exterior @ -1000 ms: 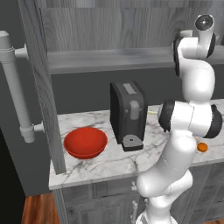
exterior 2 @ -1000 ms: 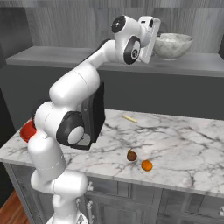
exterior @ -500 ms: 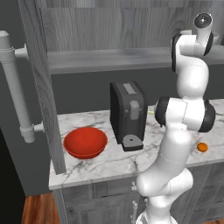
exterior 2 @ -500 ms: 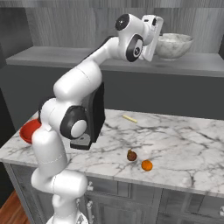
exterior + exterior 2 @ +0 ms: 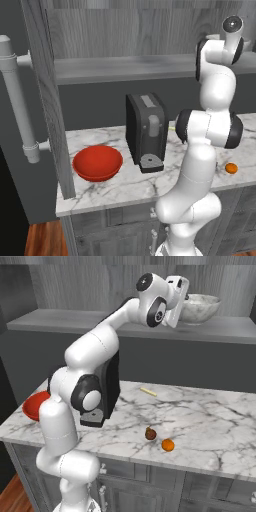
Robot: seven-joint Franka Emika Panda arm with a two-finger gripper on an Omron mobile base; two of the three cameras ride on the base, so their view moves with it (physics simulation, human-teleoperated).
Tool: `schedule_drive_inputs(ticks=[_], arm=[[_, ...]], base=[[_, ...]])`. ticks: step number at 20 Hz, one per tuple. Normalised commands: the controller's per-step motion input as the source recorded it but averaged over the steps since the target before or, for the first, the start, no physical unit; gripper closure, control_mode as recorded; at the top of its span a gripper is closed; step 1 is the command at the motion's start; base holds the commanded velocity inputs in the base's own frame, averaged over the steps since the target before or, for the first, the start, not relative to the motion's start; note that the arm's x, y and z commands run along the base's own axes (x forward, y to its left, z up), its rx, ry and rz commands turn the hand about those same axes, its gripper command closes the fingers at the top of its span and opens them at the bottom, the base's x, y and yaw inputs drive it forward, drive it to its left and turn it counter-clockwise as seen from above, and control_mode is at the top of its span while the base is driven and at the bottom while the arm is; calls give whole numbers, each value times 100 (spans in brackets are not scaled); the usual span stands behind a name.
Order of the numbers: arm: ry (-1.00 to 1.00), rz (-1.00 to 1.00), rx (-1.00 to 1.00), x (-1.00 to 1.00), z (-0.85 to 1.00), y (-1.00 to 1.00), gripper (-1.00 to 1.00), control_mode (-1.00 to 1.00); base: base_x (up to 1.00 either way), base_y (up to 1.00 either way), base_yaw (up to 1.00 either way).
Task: Pick both bowls and place them on the counter. Then place the tangerine in one bowl and place the pear in the other bowl.
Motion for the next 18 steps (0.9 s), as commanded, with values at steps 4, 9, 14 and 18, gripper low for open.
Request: schedule_drive_inputs(ticks=[4,9,14,18], arm=[[2,0,0,16,-6,-2,-100,-100],[3,0,0,20,-7,-1,-100,-100],[4,0,0,27,0,-1,-100,-100],[6,0,0,21,-3,0,-100,-100]], base=[[0,0,0],[0,0,0],[0,0,0],[0,0,0]])
